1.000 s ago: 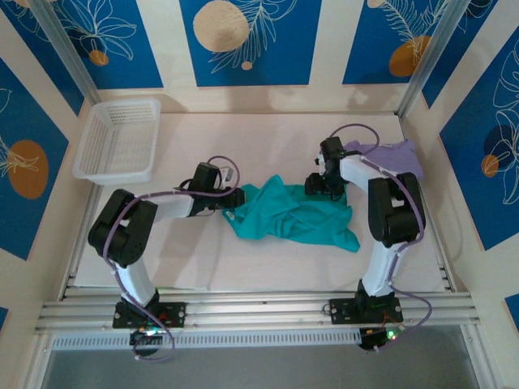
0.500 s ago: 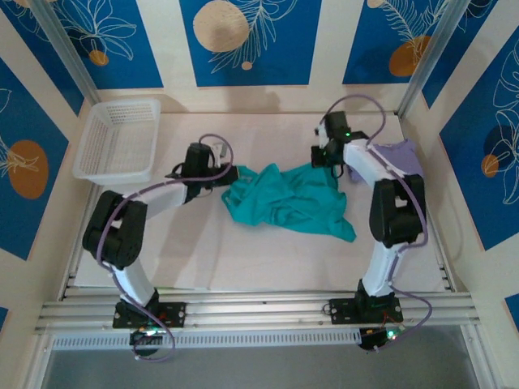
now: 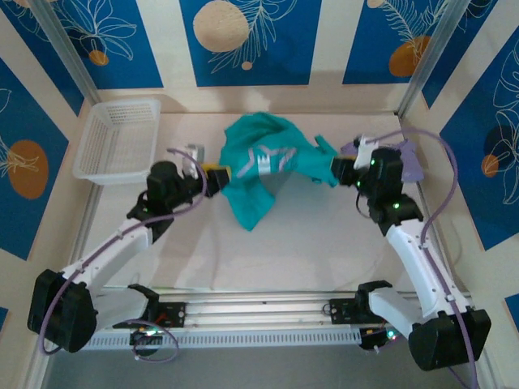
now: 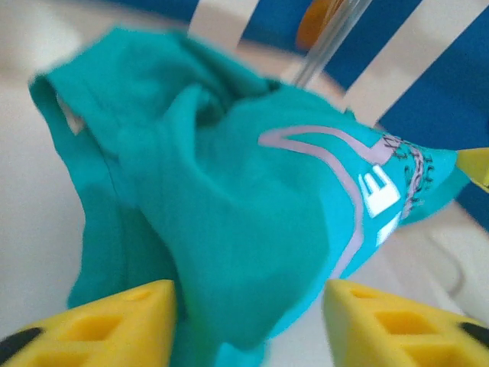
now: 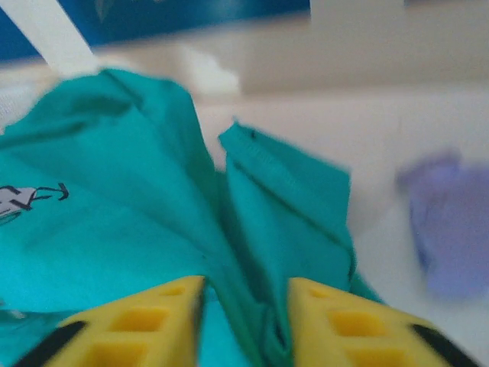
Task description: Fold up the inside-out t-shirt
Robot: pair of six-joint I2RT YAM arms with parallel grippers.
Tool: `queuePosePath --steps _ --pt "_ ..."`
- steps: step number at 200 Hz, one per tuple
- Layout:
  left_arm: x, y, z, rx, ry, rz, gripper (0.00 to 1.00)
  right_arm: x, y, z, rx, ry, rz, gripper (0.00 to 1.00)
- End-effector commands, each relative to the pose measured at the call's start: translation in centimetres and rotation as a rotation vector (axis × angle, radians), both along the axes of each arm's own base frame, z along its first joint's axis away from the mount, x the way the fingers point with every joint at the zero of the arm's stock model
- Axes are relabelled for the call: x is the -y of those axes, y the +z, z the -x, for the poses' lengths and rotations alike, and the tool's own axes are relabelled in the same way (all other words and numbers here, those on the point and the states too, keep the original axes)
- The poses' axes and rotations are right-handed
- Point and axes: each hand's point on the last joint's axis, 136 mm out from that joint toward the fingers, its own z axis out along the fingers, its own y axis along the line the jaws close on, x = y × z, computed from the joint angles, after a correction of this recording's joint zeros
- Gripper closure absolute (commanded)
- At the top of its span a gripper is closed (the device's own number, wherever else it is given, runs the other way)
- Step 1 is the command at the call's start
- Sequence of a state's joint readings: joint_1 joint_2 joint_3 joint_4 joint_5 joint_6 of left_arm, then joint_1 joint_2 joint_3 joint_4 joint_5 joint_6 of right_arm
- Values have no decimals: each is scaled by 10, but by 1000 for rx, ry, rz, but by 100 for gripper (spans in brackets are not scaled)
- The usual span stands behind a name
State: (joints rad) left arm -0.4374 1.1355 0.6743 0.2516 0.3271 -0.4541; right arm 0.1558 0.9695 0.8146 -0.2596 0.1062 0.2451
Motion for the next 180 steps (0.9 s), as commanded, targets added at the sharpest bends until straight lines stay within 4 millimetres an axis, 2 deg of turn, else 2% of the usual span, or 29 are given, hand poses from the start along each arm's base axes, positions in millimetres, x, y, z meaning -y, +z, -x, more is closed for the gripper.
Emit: queuePosePath --steps 1,15,32,49,68,89,137,153,180 --pt "-19 -76 26 -174 26 -154 41 -12 -63 29 -184 25 -55 53" --pt "-29 -87 32 -206 57 -200 39 -22 -72 40 -211 59 -61 48" --pt "-28 -85 29 -205 67 -186 37 -41 -75 45 -213 118 -70 45" --pt "-15 -81 20 -213 39 -176 35 -61 -77 40 -216 172 -58 42" --pt "-7 -87 1 -258 58 -208 35 -88 -83 28 -239 234 -38 40" --pt "1 -96 -28 -280 92 -240 34 -105 -90 0 -256 245 34 38" --pt "31 -130 -91 -318 63 -308 35 -98 -112 -86 -288 157 168 36" --pt "45 -140 -104 -335 24 -318 36 -103 -125 -107 -329 169 183 35" --pt "56 -163 -112 -390 -15 -343 38 -113 -150 -132 -416 204 260 35"
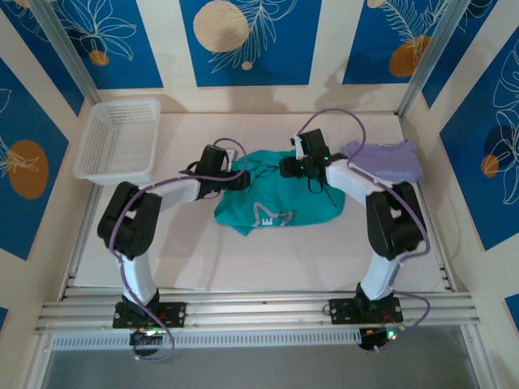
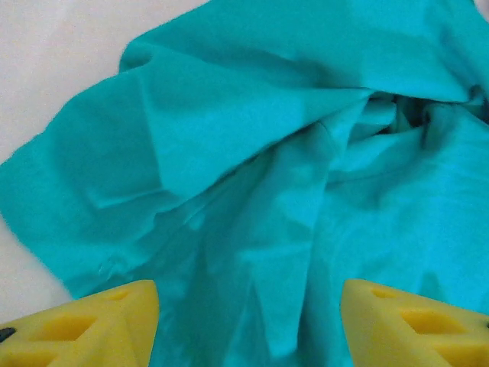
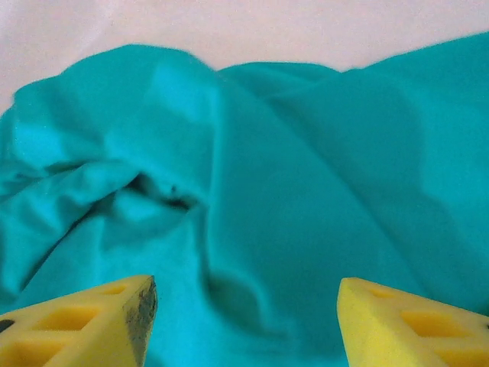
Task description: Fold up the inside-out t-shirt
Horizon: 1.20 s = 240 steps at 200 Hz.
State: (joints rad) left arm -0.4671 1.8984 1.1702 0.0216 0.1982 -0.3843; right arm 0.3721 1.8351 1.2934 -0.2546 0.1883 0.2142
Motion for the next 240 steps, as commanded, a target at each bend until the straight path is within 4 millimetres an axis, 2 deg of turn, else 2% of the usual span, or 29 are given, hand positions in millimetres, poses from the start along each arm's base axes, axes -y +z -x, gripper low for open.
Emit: queuePosePath --steps 1,19,35,42,54,77,89,101,142,172,212,240 --pt "13 -8 -4 -28 -61 -11 38 -3 -19 -12 -69 46 89 35" --pt "18 -18 -6 -59 -72 -13 43 -9 -32 -22 -99 83 139 36" --pt "22 -22 -8 -73 -79 -1 53 -15 -41 -29 -113 113 148 37" --pt "22 -23 -8 -80 -78 -3 59 -17 -42 -32 -116 122 149 41" --pt "21 -18 -10 -71 -75 -10 71 -20 -42 -36 -112 134 151 56" --pt "20 9 -13 -26 -81 0 91 -24 -17 -43 -55 145 127 81" --pt "20 27 -12 10 -89 9 96 -23 1 -42 -17 150 117 90" --pt "16 44 -9 45 -85 20 99 -21 20 -37 16 153 106 95" --pt "7 105 14 189 -92 100 100 -6 78 0 86 159 11 98" --pt "-8 138 36 293 -97 137 100 2 98 42 77 174 -102 98" --pt "-33 155 73 383 -91 163 100 3 113 93 42 208 -296 99" --pt "-34 152 88 385 -125 178 100 -8 121 121 12 264 -421 99"
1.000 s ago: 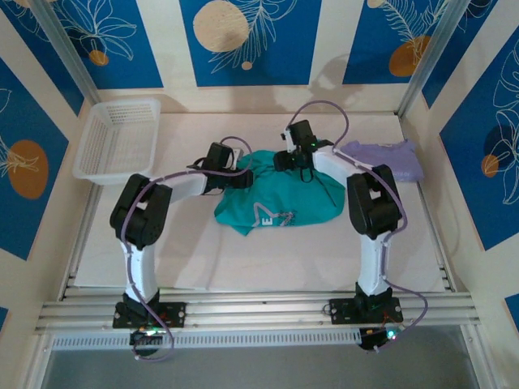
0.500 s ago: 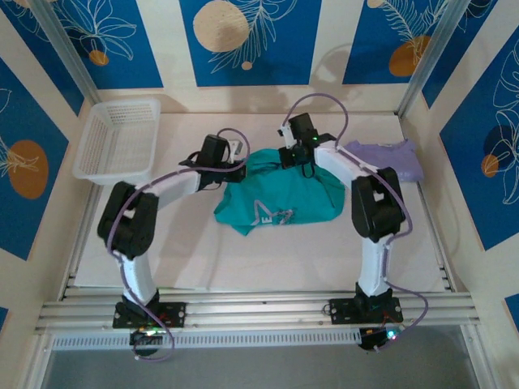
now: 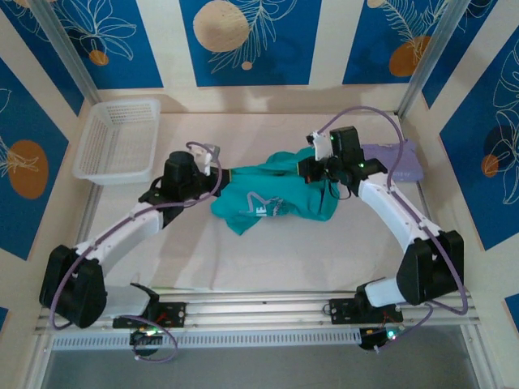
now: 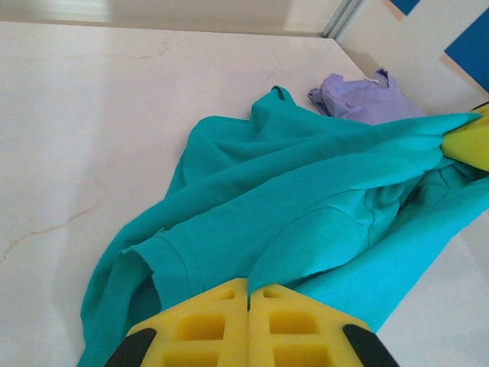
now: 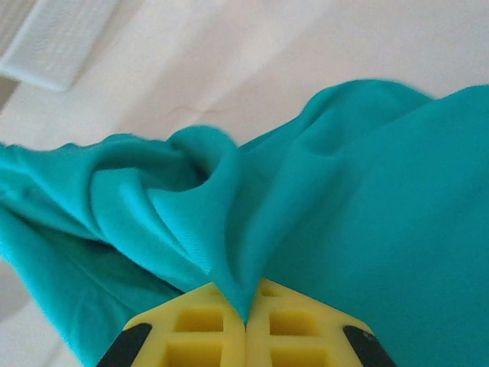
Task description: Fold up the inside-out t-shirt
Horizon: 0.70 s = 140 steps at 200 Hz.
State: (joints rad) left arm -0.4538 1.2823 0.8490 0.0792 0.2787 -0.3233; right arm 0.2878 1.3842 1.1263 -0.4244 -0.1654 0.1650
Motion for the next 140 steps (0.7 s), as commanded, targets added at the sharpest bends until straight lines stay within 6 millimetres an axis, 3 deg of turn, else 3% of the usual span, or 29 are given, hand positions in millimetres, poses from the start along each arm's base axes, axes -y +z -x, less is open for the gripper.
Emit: queuePosePath --steps 1,52,73,96,120,140 --pt "-1 9 6 56 -37 12 100 -18 15 27 -41 81 -162 99" --pt "-5 -7 18 65 -64 -20 100 -8 -24 41 -103 23 -134 97" --pt "-1 -34 35 12 -118 -14 100 -9 -51 51 -148 -22 -138 95" --pt "10 -75 72 -76 -202 -9 100 -19 -73 72 -164 12 -108 95" --pt "25 -111 112 -109 -304 -90 89 -27 -88 90 -182 67 -109 95" --pt "26 -117 118 -108 -307 -152 72 -33 -94 98 -197 108 -121 96"
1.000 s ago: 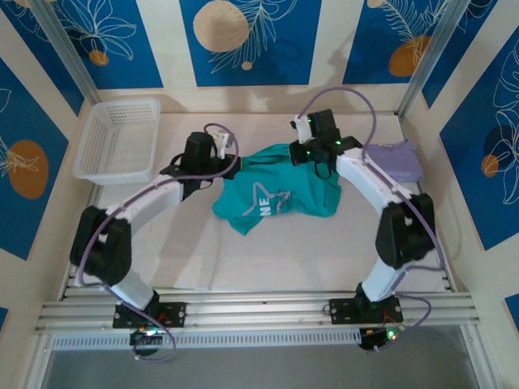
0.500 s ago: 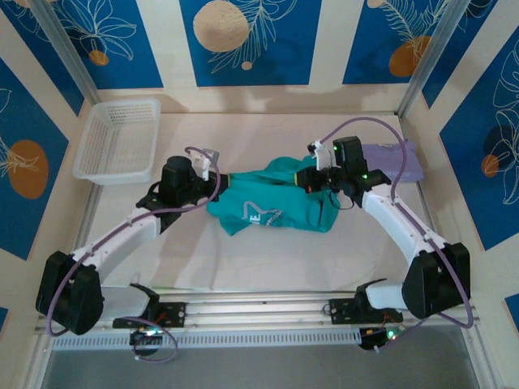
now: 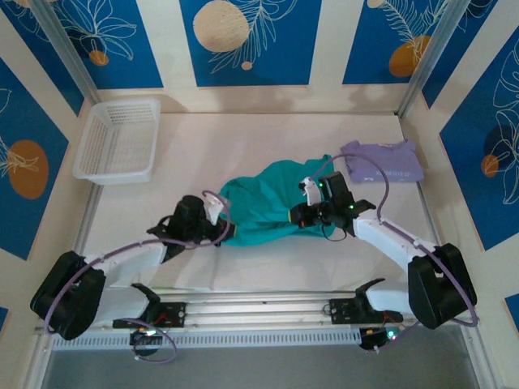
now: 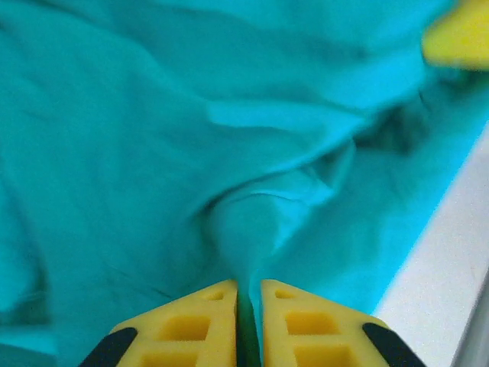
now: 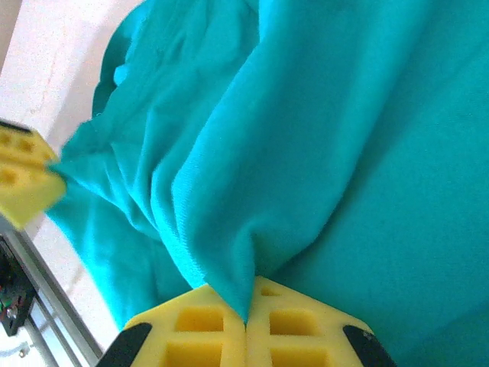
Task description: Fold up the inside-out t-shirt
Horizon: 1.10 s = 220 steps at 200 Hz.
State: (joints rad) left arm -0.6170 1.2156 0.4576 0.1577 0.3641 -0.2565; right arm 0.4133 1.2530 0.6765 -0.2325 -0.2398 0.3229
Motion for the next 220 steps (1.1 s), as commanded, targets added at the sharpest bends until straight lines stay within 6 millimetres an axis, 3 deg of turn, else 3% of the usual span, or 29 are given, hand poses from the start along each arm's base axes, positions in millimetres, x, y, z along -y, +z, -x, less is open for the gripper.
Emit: queuePosePath --steps 1,34,55,88,155,189,220 --pt "8 12 3 83 -44 -18 71 -9 9 2 39 31 -52 96" --pt "13 39 -16 209 11 -42 52 -13 12 5 67 56 -61 97" --pt "27 42 -23 248 -32 -100 45 -18 22 5 79 71 -96 97" --pt "52 26 -36 235 -139 -199 39 -19 28 1 78 76 -99 97" --pt "90 -3 -45 137 -273 -192 38 -14 29 -4 55 59 -91 98" --pt "90 -7 -54 133 -247 -202 46 -12 28 -7 56 53 -77 98" --pt "90 0 -56 132 -237 -166 78 -11 29 -10 58 50 -75 98"
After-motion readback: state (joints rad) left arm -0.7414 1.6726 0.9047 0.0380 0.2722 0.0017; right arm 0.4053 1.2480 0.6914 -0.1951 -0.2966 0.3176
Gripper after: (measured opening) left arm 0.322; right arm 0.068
